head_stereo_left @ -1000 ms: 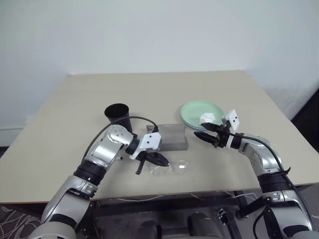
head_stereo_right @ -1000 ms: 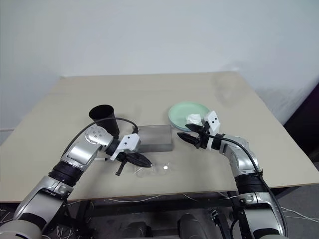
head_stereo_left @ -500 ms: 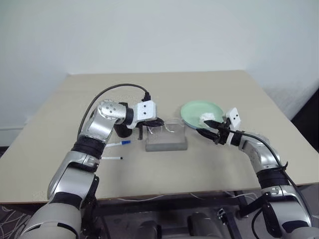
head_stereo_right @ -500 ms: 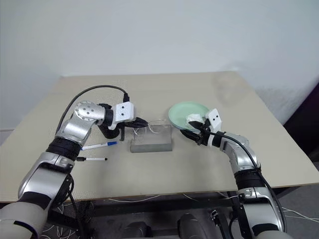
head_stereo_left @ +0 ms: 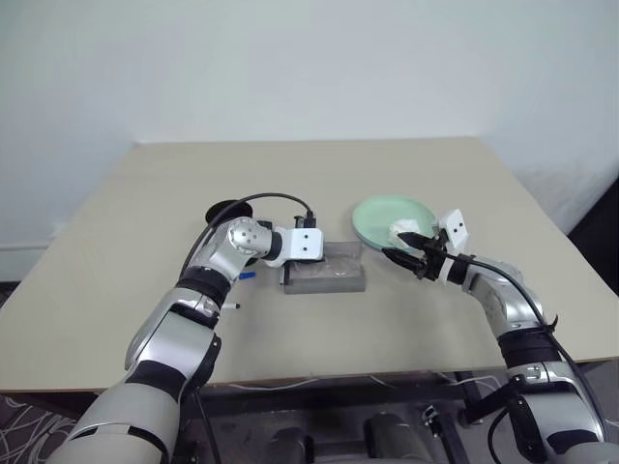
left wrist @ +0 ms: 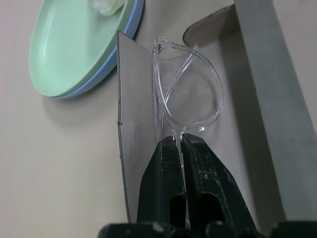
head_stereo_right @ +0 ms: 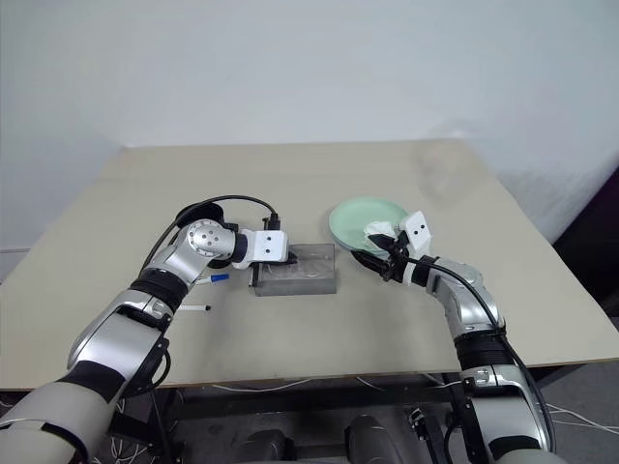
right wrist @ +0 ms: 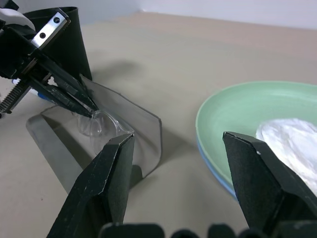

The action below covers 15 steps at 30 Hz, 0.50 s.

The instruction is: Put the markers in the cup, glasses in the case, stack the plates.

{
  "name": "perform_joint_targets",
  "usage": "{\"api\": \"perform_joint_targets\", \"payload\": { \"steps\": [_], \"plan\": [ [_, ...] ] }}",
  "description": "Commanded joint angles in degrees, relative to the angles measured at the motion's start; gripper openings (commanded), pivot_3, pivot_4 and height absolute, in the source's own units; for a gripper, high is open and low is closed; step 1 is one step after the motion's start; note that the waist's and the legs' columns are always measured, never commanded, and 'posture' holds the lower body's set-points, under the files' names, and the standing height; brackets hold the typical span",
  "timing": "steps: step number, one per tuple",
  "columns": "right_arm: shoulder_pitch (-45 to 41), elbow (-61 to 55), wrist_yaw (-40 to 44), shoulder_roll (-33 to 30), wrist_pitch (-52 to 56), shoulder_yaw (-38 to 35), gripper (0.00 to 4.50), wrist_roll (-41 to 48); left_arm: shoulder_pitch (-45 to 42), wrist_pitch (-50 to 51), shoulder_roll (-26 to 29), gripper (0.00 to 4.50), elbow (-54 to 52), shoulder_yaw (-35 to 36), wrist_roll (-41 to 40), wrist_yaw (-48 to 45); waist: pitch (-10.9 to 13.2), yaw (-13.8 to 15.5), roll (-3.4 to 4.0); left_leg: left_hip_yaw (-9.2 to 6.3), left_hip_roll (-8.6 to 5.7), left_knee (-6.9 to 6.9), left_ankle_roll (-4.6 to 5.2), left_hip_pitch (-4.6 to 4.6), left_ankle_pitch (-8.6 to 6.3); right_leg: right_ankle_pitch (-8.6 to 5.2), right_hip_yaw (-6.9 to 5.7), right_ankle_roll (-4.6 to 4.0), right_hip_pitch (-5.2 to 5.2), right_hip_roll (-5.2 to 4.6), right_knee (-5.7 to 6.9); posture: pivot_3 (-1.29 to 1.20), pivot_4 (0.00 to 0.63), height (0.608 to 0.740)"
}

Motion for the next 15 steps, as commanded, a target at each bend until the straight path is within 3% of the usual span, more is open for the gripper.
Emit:
{"api": "perform_joint_targets", "payload": {
  "steps": [1,13,15],
  "plan": [
    [-0.74,-2.23,-0.31,0.14,-0.76,-1.22,3.12,0.88,-1.03,1.63,-0.54,0.02,-0.59,1.31,-1.92,-3.45,0.0,-0.03,0.0,0.01,0.0,0.0,0.0,0.01,0.0,0.0,0.01,0.0,0.0,0.0,0.0,0.0,0.0,0.737],
    [-0.83,-2.45,-0.12,0.65,-0.62,-0.8,3.12,0.8,0.6,8.73,-0.17,0.02,-3.91,1.57,-2.74,-10.09,0.0,-0.03,0.0,0.0,0.01,0.05,0.0,0.02,0.0,0.0,0.01,0.01,0.01,0.0,0.05,0.0,0.0,0.737],
    [-0.94,-2.44,-0.11,0.73,-0.6,-0.73,3.12,0.78,0.78,9.09,-0.1,0.43,-4.41,1.6,-2.69,-10.18,0.0,-0.04,0.0,0.0,0.01,0.05,0.0,0.02,0.0,0.0,0.01,0.01,0.01,0.01,0.06,0.0,0.0,0.737]
  ]
}}
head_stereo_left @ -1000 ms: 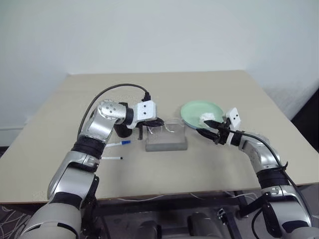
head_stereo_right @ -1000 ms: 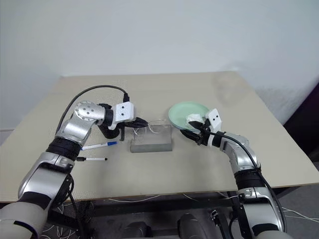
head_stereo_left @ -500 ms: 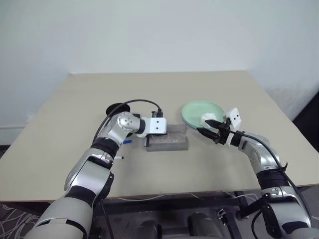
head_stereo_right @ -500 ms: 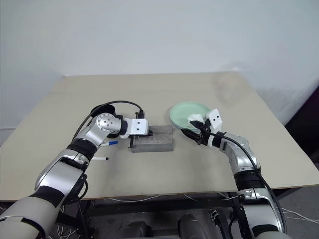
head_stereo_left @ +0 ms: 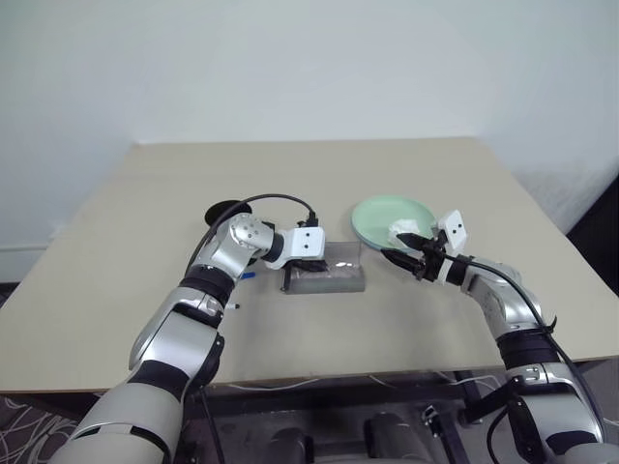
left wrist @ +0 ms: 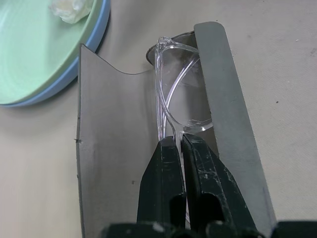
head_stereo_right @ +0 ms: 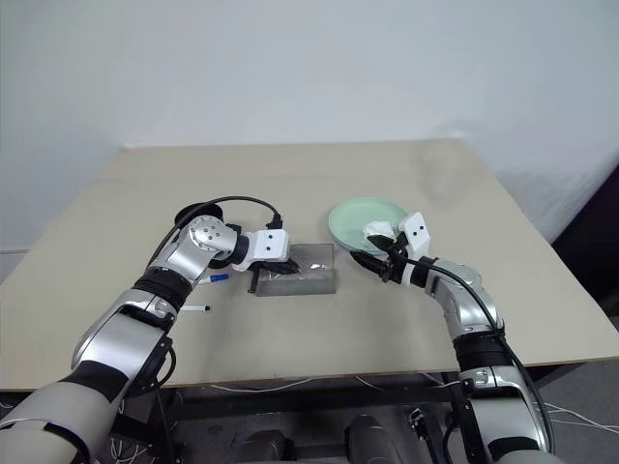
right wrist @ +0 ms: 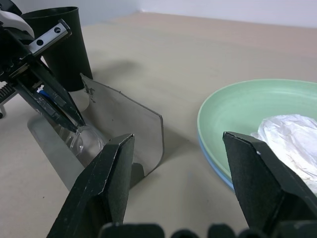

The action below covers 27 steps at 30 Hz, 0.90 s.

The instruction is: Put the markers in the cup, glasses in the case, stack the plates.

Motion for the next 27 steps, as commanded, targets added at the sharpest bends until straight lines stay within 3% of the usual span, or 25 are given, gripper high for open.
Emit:
{"api": "perform_joint_targets", "payload": {
  "steps": [1,3,11,16,27],
  "plan": [
    [-1.04,-2.17,-0.09,0.35,-0.61,-0.71,3.12,0.75,0.52,0.72,0.56,0.61,-1.71,0.14,-0.03,-0.58,0.0,-0.03,0.0,0.0,0.0,0.0,0.0,0.0,0.0,0.0,0.0,0.0,0.0,0.0,0.0,0.0,0.0,0.737],
    [-1.05,-2.19,-0.06,0.39,-0.6,-0.65,3.12,0.73,0.49,0.47,0.49,1.21,-1.95,0.39,0.31,0.96,0.0,0.01,-0.01,-0.01,0.01,0.01,0.0,0.0,0.0,0.0,-0.01,0.0,-0.01,0.0,0.01,0.0,0.0,0.737],
    [-0.62,-2.63,-0.1,0.47,-0.46,-0.45,3.12,0.66,-2.85,2.52,-1.2,1.21,-1.95,4.55,-2.78,6.09,0.0,0.03,-0.02,-0.02,0.0,0.05,0.0,-0.03,0.0,0.01,-0.01,0.01,-0.01,0.0,0.0,0.0,0.0,0.737],
    [-0.44,-2.99,-0.13,0.43,-0.31,-0.5,3.12,0.73,-5.73,1.67,-1.21,0.02,0.56,6.38,-2.27,10.86,0.01,0.03,-0.02,-0.03,-0.01,0.1,0.0,-0.06,0.0,0.04,-0.01,0.07,-0.01,0.0,-0.01,0.0,0.0,0.737],
    [-1.31,-7.81,-0.09,0.04,2.16,-4.24,3.12,5.42,-8.98,-5.7,-1.24,0.02,10.94,-0.35,10.22,29.0,0.01,0.07,-0.02,-0.03,-0.03,0.12,0.0,-0.06,0.0,0.06,-0.01,0.1,-0.01,0.0,0.02,0.0,0.0,0.737]
  ]
}}
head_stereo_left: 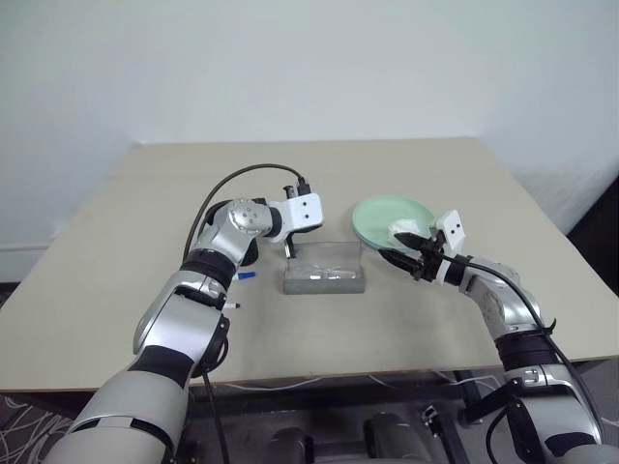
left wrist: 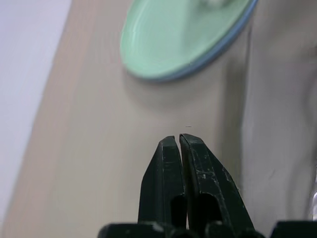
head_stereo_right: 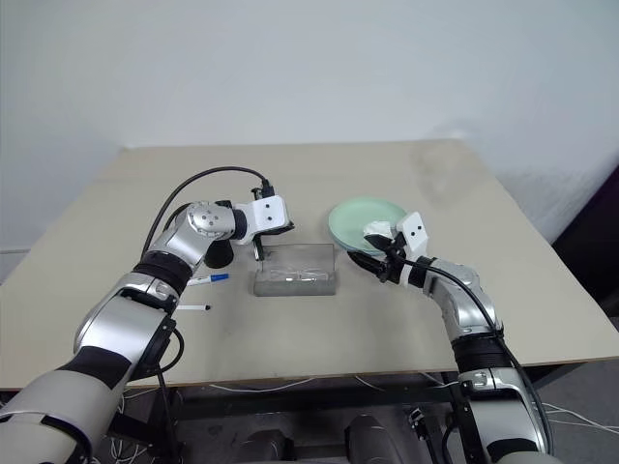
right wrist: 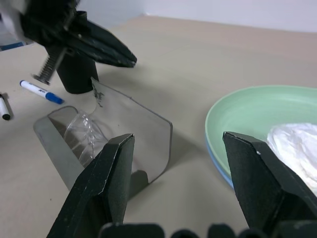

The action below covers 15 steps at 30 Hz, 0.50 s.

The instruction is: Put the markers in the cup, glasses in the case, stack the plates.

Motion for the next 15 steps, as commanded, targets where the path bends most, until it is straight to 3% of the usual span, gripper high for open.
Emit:
{"api": "perform_joint_targets", "payload": {
  "steps": [1,6,15],
  "plan": [
    [-1.79,-6.62,-0.12,-0.52,2.17,-4.62,3.12,5.46,-2.64,-3.03,-0.27,0.02,1.9,-2.8,4.23,4.71,0.0,0.03,0.0,-0.01,-0.01,0.01,0.0,-0.03,0.0,0.01,0.0,0.01,0.0,0.0,-0.02,0.0,0.0,0.737],
    [-0.4,-12.75,0.4,-1.94,5.36,-5.68,3.12,8.26,-2.07,-4.49,-0.77,0.02,4.45,-3.95,5.33,3.13,0.0,0.02,-0.01,-0.03,-0.01,0.0,0.0,-0.06,-0.01,0.01,-0.01,0.03,-0.01,-0.01,-0.06,0.0,0.0,0.737],
    [1.04,-15.64,1.96,-3.59,7.88,-4.92,3.12,9.7,0.94,-2.32,1.16,0.02,-0.88,3.79,-7.23,-19.81,0.0,-0.14,-0.01,0.02,0.01,0.0,0.0,-0.05,-0.01,0.01,-0.01,0.02,-0.01,-0.01,-0.05,0.0,0.0,0.737]
  ]
}}
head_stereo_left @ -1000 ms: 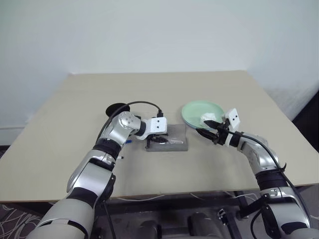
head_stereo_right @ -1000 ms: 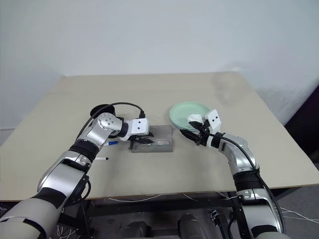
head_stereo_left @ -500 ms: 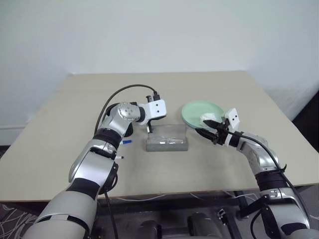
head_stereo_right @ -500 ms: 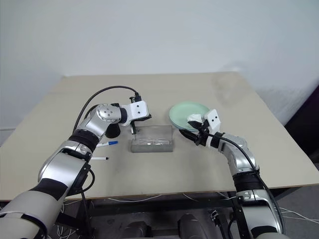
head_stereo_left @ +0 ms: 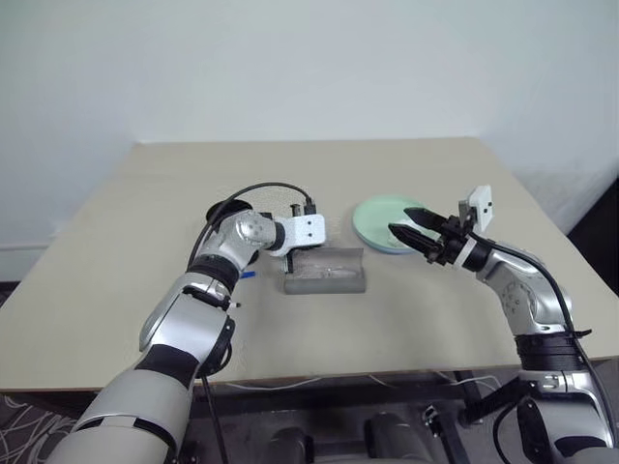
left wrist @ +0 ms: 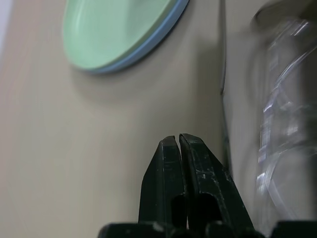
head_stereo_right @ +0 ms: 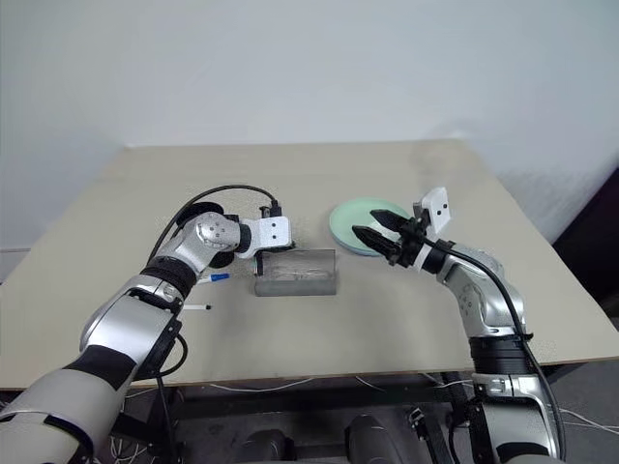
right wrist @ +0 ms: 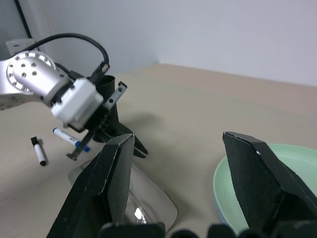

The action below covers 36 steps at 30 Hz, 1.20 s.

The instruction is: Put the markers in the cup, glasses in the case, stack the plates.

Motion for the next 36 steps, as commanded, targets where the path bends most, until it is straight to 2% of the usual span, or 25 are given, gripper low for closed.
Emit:
{"api": "perform_joint_targets", "payload": {
  "steps": [1,10,15,22,27,32,35,36],
  "plan": [
    [-0.67,-2.79,1.11,-0.73,0.27,-0.23,3.12,1.4,1.44,0.01,2.84,0.02,-5.67,2.74,-5.22,-10.03,0.0,-0.08,0.01,0.01,0.01,-0.02,0.0,0.01,0.0,0.0,0.0,0.0,-0.01,0.0,0.01,0.0,0.0,0.737],
    [-0.07,-3.39,4.95,-1.79,0.87,3.86,3.12,0.14,12.31,6.5,7.87,0.02,-24.32,2.24,-11.08,-23.6,0.0,0.06,0.0,0.0,0.02,0.05,0.0,0.0,0.0,0.0,0.02,-0.01,0.02,0.0,0.02,0.0,0.0,0.737],
    [-0.2,-3.38,5.33,-1.54,0.85,5.18,3.12,-0.29,17.13,9.14,10.38,0.02,-31.93,1.1,-9.4,-22.58,-0.01,0.07,-0.01,-0.03,0.04,0.1,0.0,0.03,0.0,0.0,-0.01,-0.01,0.03,-0.01,0.08,0.0,0.0,0.737],
    [0.43,-3.82,5.5,-1.09,0.79,7.61,3.12,-1.32,21.94,16.74,14.21,0.02,-44.34,6.57,-17.17,-22.87,-0.01,0.05,-0.01,0.0,0.09,0.12,0.0,0.06,0.0,0.01,-0.02,-0.02,-0.01,0.0,0.16,0.0,0.0,0.737],
    [0.72,-3.02,5.57,-0.88,0.23,9.02,3.12,-2.02,27.09,20.33,22.98,0.02,-50.83,10.89,-21.65,-25.42,-0.01,-0.35,0.01,0.06,0.14,0.03,-0.01,0.13,0.0,0.0,-0.01,-0.04,-0.05,0.0,0.19,0.0,0.0,0.737],
    [0.19,-1.6,5.65,-0.14,-0.49,9.6,3.12,-2.87,31.9,20.81,32.75,0.02,-50.26,12.12,-21.25,-29.06,0.0,-0.31,0.01,0.03,0.16,0.03,-0.01,0.14,0.0,-0.01,-0.06,-0.05,-0.04,0.01,0.18,0.0,0.0,0.737],
    [-0.58,-0.21,5.69,0.54,-1.17,10.02,3.12,-3.39,32.47,22.68,36.34,0.59,-48.68,11.15,-20.75,-31.48,0.02,-0.13,-0.02,0.01,0.18,0.03,-0.01,0.13,0.0,-0.02,-0.09,-0.07,-0.03,-0.02,0.15,0.0,0.0,0.737],
    [-0.75,0.09,5.73,0.69,-1.34,10.09,3.12,-3.49,32.43,22.86,36.87,0.92,-48.32,10.85,-20.67,-31.96,0.02,-0.06,-0.01,0.0,0.19,0.03,-0.01,0.12,0.0,-0.03,-0.11,-0.07,-0.02,-0.02,0.12,0.0,0.0,0.737]
  ]
}}
